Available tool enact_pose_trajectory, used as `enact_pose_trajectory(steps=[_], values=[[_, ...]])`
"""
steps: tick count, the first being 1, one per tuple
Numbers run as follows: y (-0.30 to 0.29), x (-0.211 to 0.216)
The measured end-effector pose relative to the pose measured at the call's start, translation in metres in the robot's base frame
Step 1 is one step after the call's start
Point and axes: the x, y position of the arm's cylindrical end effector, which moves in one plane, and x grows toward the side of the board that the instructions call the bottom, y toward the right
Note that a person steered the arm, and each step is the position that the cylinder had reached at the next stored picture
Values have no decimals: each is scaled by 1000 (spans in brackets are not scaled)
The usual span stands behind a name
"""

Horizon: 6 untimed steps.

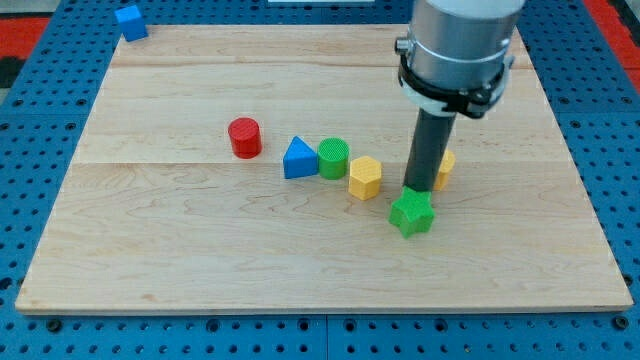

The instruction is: Push green star a bit down

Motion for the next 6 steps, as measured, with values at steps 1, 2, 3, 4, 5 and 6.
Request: enact_pose_trajectory(steps=[1, 2, 3, 4, 5, 6], values=[[-7, 4], [-14, -19], [-29, 1], [-38, 44], [-20, 56], [-47, 69]])
